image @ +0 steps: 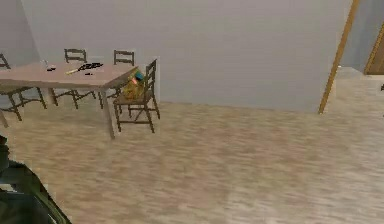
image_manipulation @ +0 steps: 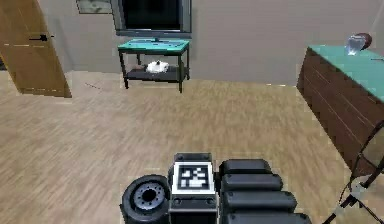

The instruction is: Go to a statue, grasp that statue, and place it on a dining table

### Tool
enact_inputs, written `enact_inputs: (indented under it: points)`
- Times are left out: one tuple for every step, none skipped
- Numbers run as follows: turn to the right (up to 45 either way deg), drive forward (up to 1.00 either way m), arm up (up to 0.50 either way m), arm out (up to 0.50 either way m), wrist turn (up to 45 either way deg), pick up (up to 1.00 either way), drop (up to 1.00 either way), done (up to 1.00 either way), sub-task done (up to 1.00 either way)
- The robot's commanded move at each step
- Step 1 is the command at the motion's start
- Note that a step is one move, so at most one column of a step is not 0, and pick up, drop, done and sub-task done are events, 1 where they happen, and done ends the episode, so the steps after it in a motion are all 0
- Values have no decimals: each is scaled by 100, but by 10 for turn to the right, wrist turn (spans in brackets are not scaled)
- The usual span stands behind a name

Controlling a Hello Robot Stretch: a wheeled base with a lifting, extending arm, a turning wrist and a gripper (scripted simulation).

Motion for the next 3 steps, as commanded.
enact_inputs:
  points:
    - [0, 35, 0, 0, 0, 0, 0, 0, 0]
    - [-450, 0, 0, 0, 0, 0, 0, 0, 0]
    - [-30, 0, 0, 0, 0, 0, 0, 0, 0]
